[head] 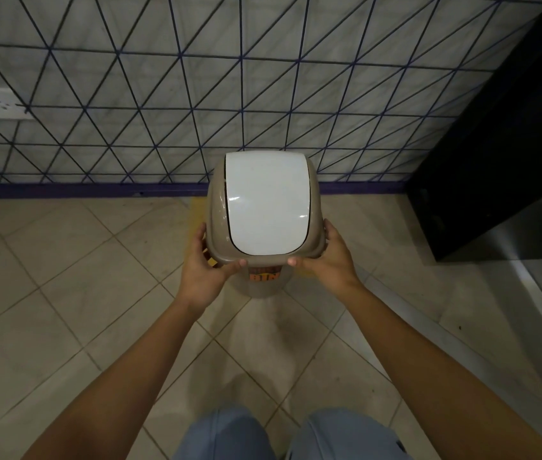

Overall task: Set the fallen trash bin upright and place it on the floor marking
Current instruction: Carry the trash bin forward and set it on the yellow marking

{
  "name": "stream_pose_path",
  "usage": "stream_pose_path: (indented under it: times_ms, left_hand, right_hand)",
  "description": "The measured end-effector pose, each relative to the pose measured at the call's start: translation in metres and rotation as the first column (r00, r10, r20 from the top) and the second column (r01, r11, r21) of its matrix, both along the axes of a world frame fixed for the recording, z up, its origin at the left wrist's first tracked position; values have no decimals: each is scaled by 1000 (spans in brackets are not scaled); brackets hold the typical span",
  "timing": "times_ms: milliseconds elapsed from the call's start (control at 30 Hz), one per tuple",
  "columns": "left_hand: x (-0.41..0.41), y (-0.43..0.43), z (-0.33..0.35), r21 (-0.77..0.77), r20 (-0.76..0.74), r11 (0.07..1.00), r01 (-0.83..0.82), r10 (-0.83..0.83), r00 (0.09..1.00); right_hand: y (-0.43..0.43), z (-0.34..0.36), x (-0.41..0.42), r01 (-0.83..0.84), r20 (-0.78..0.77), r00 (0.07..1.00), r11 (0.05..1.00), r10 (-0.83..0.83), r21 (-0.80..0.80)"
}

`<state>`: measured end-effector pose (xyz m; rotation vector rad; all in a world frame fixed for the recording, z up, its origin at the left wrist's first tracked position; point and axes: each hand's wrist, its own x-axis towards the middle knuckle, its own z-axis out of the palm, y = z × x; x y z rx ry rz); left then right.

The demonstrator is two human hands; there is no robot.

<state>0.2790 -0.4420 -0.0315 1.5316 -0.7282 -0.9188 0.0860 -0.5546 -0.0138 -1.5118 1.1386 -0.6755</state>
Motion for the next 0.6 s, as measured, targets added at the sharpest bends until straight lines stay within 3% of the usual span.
stream_pose_path:
  times_ms: [600]
  left_hand:
    - [19,-50,3,54,-62,998,-37,40,997]
  right_hand:
    - [-48,-1,25,31,-25,999,999,-31,18]
